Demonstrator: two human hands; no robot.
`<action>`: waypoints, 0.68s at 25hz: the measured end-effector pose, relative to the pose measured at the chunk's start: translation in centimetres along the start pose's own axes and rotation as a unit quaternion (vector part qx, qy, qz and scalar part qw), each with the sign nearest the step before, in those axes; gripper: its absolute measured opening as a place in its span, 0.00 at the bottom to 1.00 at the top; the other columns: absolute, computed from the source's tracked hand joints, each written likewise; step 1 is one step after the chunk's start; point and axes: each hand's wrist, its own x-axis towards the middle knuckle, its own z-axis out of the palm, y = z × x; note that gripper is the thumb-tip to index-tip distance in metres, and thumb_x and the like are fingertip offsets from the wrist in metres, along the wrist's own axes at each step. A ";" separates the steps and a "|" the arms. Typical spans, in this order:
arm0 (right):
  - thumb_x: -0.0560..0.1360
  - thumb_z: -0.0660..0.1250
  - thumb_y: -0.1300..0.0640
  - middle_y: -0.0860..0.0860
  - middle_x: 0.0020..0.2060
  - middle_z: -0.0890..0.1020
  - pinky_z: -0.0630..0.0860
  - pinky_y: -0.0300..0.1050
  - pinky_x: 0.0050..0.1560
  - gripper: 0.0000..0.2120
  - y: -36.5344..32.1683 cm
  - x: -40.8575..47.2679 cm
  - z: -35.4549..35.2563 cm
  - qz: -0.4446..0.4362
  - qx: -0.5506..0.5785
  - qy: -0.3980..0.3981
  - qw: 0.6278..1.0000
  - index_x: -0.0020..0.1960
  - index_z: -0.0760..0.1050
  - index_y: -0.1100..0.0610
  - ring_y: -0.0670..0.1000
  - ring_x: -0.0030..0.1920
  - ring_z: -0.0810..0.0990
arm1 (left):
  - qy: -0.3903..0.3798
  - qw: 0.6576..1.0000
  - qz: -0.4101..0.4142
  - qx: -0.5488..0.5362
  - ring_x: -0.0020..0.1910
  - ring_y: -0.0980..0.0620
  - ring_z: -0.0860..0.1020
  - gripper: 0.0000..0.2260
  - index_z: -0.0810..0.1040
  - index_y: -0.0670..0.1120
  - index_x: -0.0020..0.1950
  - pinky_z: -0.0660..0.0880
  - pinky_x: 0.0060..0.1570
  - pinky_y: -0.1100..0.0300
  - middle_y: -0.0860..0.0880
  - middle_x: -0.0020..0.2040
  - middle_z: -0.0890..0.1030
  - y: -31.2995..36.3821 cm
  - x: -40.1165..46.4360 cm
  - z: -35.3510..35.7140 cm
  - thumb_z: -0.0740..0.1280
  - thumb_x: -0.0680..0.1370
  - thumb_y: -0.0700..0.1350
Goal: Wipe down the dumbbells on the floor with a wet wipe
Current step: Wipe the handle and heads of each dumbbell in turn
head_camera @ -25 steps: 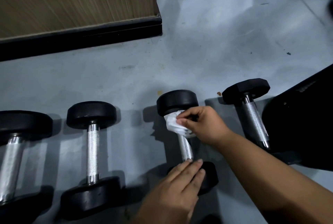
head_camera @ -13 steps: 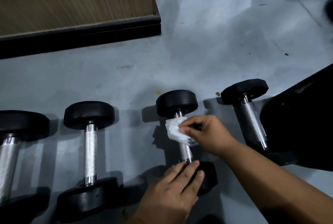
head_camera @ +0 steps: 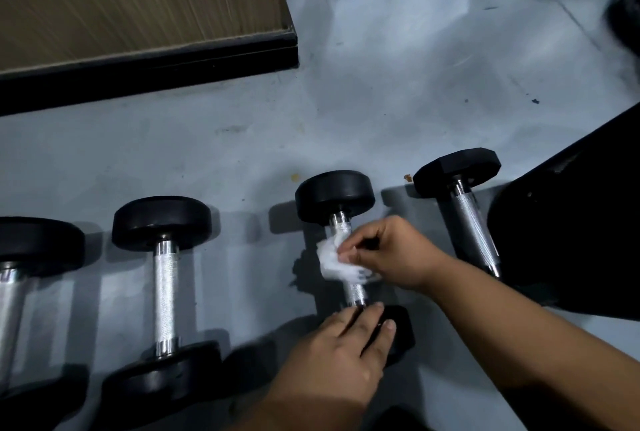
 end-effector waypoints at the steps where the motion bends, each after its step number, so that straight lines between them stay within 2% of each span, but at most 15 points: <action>1: 0.73 0.77 0.62 0.48 0.41 0.88 0.83 0.44 0.50 0.03 -0.1 0.7 0.0 0.000 0.027 0.047 0.999 0.45 0.87 0.56 0.46 0.44 0.86 | -0.009 1.000 -0.004 -0.007 0.51 0.48 0.85 0.19 0.86 0.49 0.57 0.83 0.42 0.57 0.47 0.60 0.84 0.3 0.2 0.1 0.61 0.73 0.50; 3: 0.74 0.77 0.62 0.50 0.41 0.88 0.83 0.46 0.48 0.03 0.0 1.3 0.2 0.004 0.059 0.102 0.993 0.44 0.86 0.55 0.47 0.44 0.86 | -0.021 1.000 -0.013 -0.016 0.50 0.48 0.86 0.19 0.87 0.50 0.56 0.83 0.40 0.57 0.48 0.59 0.85 0.7 0.8 0.3 0.60 0.72 0.49; 4: 0.74 0.77 0.62 0.50 0.41 0.88 0.83 0.46 0.48 0.04 0.1 1.1 0.3 0.004 0.057 0.101 0.993 0.43 0.86 0.55 0.46 0.43 0.85 | -0.022 0.999 -0.018 -0.020 0.49 0.48 0.86 0.19 0.87 0.50 0.55 0.83 0.39 0.57 0.48 0.58 0.85 0.7 1.0 0.3 0.60 0.72 0.49; 5: 0.74 0.77 0.63 0.49 0.40 0.88 0.83 0.44 0.48 0.04 0.3 0.6 0.2 0.006 0.045 0.077 0.996 0.42 0.86 0.55 0.44 0.42 0.85 | -0.022 0.999 -0.023 -0.024 0.48 0.48 0.86 0.19 0.87 0.51 0.54 0.83 0.38 0.57 0.49 0.57 0.85 0.8 1.1 0.3 0.60 0.72 0.49; 7: 0.73 0.77 0.65 0.48 0.39 0.88 0.81 0.40 0.47 0.03 0.5 -0.7 -0.1 0.014 0.010 -0.021 1.000 0.43 0.86 0.58 0.42 0.40 0.84 | -0.018 0.999 -0.022 -0.022 0.48 0.48 0.86 0.19 0.87 0.51 0.54 0.83 0.38 0.57 0.49 0.57 0.86 0.6 1.0 0.2 0.60 0.72 0.49; 9: 0.73 0.77 0.64 0.49 0.41 0.88 0.82 0.41 0.50 0.02 0.4 -1.3 -0.6 0.023 -0.022 -0.105 0.994 0.44 0.87 0.58 0.44 0.42 0.85 | -0.019 1.000 -0.020 -0.014 0.51 0.48 0.86 0.19 0.87 0.50 0.55 0.83 0.40 0.57 0.48 0.58 0.85 0.4 0.7 0.3 0.60 0.73 0.49; 10: 0.73 0.77 0.63 0.49 0.41 0.88 0.82 0.43 0.52 0.03 0.3 -1.1 -0.8 0.020 -0.035 -0.112 0.993 0.45 0.87 0.57 0.46 0.44 0.86 | -0.021 0.999 -0.021 -0.010 0.51 0.47 0.86 0.19 0.87 0.50 0.56 0.84 0.40 0.56 0.48 0.59 0.85 0.4 0.7 0.3 0.60 0.73 0.48; 11: 0.73 0.78 0.63 0.48 0.42 0.88 0.82 0.43 0.53 0.03 0.1 -0.8 -0.8 0.014 -0.039 -0.092 0.995 0.45 0.87 0.56 0.47 0.45 0.87 | -0.024 0.999 -0.023 -0.009 0.52 0.46 0.85 0.19 0.86 0.50 0.57 0.84 0.41 0.55 0.47 0.60 0.85 0.4 0.7 0.4 0.60 0.73 0.48; 13: 0.73 0.78 0.62 0.47 0.41 0.88 0.82 0.42 0.52 0.03 -0.2 0.2 -0.6 0.004 -0.018 -0.003 1.000 0.45 0.88 0.55 0.48 0.46 0.87 | -0.026 0.999 -0.020 -0.011 0.51 0.46 0.85 0.19 0.86 0.49 0.57 0.84 0.42 0.54 0.47 0.60 0.84 0.7 0.7 0.6 0.61 0.73 0.48; 15: 0.73 0.78 0.61 0.46 0.41 0.88 0.81 0.40 0.52 0.02 -0.1 0.8 -0.1 -0.003 0.003 0.062 0.998 0.45 0.87 0.55 0.46 0.46 0.86 | -0.029 0.999 -0.015 -0.022 0.50 0.47 0.86 0.19 0.87 0.49 0.56 0.84 0.42 0.55 0.47 0.59 0.85 0.6 0.8 0.5 0.61 0.73 0.49; 17: 0.73 0.77 0.63 0.47 0.40 0.88 0.80 0.38 0.49 0.02 0.4 0.4 0.0 0.002 0.008 0.041 0.999 0.45 0.87 0.57 0.42 0.43 0.85 | -0.037 0.999 -0.010 -0.031 0.50 0.47 0.86 0.19 0.87 0.49 0.56 0.83 0.42 0.56 0.47 0.59 0.85 0.3 0.9 0.4 0.60 0.72 0.50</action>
